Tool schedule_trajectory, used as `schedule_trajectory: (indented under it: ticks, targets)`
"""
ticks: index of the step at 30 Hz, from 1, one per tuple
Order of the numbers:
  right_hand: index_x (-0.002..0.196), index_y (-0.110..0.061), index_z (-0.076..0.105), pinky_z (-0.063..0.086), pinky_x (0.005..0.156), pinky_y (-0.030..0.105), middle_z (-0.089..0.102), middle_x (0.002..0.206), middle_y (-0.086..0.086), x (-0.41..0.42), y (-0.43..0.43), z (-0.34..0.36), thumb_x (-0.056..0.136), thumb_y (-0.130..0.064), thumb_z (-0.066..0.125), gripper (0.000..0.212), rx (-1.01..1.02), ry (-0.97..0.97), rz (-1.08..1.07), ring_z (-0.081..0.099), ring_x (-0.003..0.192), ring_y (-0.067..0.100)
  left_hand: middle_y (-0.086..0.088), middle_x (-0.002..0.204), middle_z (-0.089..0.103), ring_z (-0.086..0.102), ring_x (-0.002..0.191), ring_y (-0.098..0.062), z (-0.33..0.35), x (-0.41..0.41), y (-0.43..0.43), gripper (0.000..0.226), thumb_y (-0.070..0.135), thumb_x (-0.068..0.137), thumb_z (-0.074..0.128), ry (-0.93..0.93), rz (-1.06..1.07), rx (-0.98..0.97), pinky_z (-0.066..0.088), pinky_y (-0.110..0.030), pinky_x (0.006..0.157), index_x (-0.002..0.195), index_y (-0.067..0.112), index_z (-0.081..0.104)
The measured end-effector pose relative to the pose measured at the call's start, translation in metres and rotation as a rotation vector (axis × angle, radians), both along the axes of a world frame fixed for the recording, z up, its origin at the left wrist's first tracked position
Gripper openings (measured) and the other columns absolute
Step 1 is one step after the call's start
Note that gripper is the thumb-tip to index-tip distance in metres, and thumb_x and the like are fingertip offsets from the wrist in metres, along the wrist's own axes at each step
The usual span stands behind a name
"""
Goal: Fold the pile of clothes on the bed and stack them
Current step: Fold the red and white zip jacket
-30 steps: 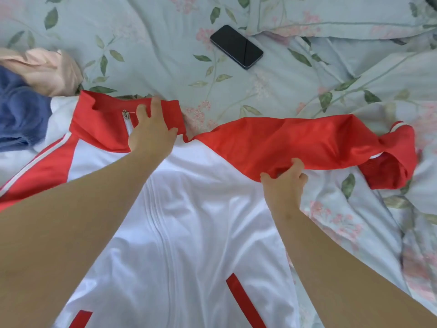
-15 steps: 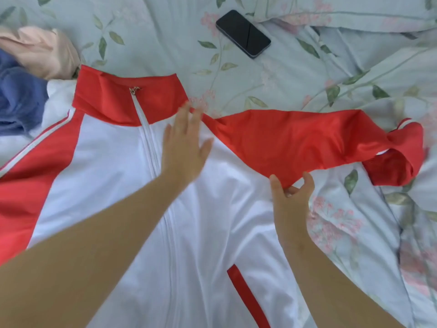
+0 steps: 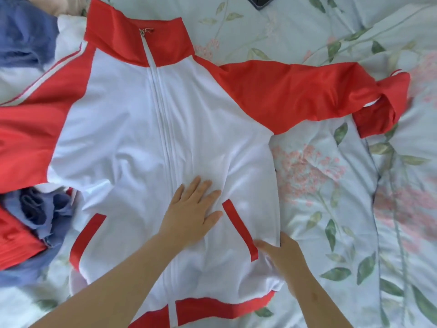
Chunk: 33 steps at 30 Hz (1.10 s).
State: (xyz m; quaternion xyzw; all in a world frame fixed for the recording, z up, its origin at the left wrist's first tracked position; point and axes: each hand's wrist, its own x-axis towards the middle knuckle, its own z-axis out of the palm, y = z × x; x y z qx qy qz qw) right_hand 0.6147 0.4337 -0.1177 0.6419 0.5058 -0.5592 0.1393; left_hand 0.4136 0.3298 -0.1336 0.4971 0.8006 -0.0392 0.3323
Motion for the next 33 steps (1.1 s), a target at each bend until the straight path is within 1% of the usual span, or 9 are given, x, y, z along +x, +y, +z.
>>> schedule_trajectory:
  ticks: [5, 8, 11, 14, 18, 20, 23, 28, 33]
  targets:
    - [0.102, -0.018, 0.059, 0.044, 0.065, 0.024, 0.064, 0.089, -0.004, 0.019, -0.04, 0.012, 0.076, -0.02, 0.076, 0.031, -0.038, 0.041, -0.103, 0.059, 0.081, 0.009, 0.008, 0.159, 0.0, -0.007, 0.146, -0.014, 0.019, 0.028, -0.048, 0.057, 0.054, 0.096, 0.028, -0.012, 0.003, -0.033, -0.003, -0.035, 0.117, 0.149, 0.037, 0.015]
    - [0.109, -0.018, 0.052, 0.045, 0.066, 0.022, 0.061, 0.098, -0.002, 0.026, -0.057, 0.017, 0.074, -0.019, 0.078, 0.044, -0.026, 0.083, -0.132, 0.057, 0.086, 0.011, -0.009, 0.146, 0.042, 0.035, 0.137, -0.032, 0.04, 0.046, -0.069, 0.051, 0.044, 0.091, 0.047, 0.079, 0.07, 0.12, 0.029, -0.051, 0.109, 0.136, 0.02, 0.05]
    - [0.111, -0.016, 0.053, 0.054, 0.079, 0.04, 0.063, 0.101, 0.002, 0.042, -0.072, 0.021, 0.076, -0.017, 0.076, 0.042, -0.069, 0.087, -0.159, 0.061, 0.091, 0.022, -0.013, 0.125, 0.062, 0.057, 0.117, -0.036, 0.051, 0.06, -0.098, 0.052, 0.042, 0.084, 0.039, 0.163, 0.122, 0.197, 0.046, -0.055, 0.091, 0.118, 0.012, 0.065]
    - [0.117, -0.007, 0.061, 0.053, 0.087, 0.048, 0.07, 0.103, 0.012, 0.053, -0.082, 0.025, 0.082, -0.012, 0.068, 0.036, -0.041, 0.243, -0.404, 0.066, 0.095, 0.031, -0.013, 0.125, 0.062, 0.058, 0.116, -0.036, 0.05, 0.07, -0.133, 0.054, 0.042, 0.084, 0.037, 0.201, 0.074, 0.215, 0.045, -0.056, 0.092, 0.121, 0.013, 0.065]
    - [0.129, -0.001, 0.052, 0.047, 0.096, 0.046, 0.063, 0.121, 0.019, 0.05, -0.103, 0.031, 0.077, -0.015, 0.063, 0.056, -0.16, 0.655, -0.785, 0.06, 0.11, 0.035, -0.016, 0.127, 0.06, 0.055, 0.117, -0.04, 0.047, 0.076, -0.17, 0.05, 0.041, 0.085, 0.047, 0.266, 0.085, 0.304, 0.043, -0.059, 0.093, 0.123, 0.013, 0.063]
    - [0.132, -0.005, 0.047, 0.05, 0.088, 0.042, 0.062, 0.12, 0.017, 0.048, -0.121, 0.029, 0.08, -0.002, 0.057, 0.053, -0.18, 0.625, -0.809, 0.062, 0.103, 0.033, -0.019, 0.13, 0.057, 0.051, 0.122, -0.043, 0.046, 0.078, -0.185, 0.048, 0.036, 0.082, 0.065, 0.304, 0.161, 0.369, 0.039, -0.061, 0.096, 0.124, 0.012, 0.062]
    - [0.127, -0.012, 0.045, 0.052, 0.072, 0.034, 0.062, 0.113, 0.012, 0.047, -0.141, 0.028, 0.082, 0.01, 0.051, 0.05, -0.096, 0.525, -0.774, 0.063, 0.091, 0.025, -0.019, 0.138, 0.049, 0.042, 0.129, -0.043, 0.046, 0.076, -0.206, 0.053, 0.034, 0.084, 0.059, 0.323, 0.452, 0.397, 0.034, -0.06, 0.101, 0.131, 0.011, 0.054]
    - [0.124, -0.022, 0.042, 0.052, 0.078, 0.032, 0.065, 0.104, 0.004, 0.046, -0.139, 0.031, 0.082, 0.001, 0.064, 0.052, 0.241, 0.299, -0.558, 0.064, 0.093, 0.018, -0.01, 0.154, 0.019, 0.021, 0.14, -0.032, 0.03, 0.056, -0.227, 0.082, 0.033, 0.082, 0.069, -0.017, 1.073, 0.398, 0.024, -0.053, 0.111, 0.148, 0.018, 0.022]
    - [0.107, -0.036, 0.037, 0.054, 0.08, 0.038, 0.057, 0.095, -0.009, 0.017, -0.126, 0.04, 0.084, -0.01, 0.064, 0.044, 0.587, 0.222, -0.364, 0.06, 0.083, 0.009, -0.003, 0.154, 0.018, 0.022, 0.139, -0.018, 0.021, 0.032, -0.224, 0.081, 0.035, 0.081, 0.07, -0.15, 0.914, 0.413, 0.027, -0.039, 0.111, 0.147, 0.024, 0.025]
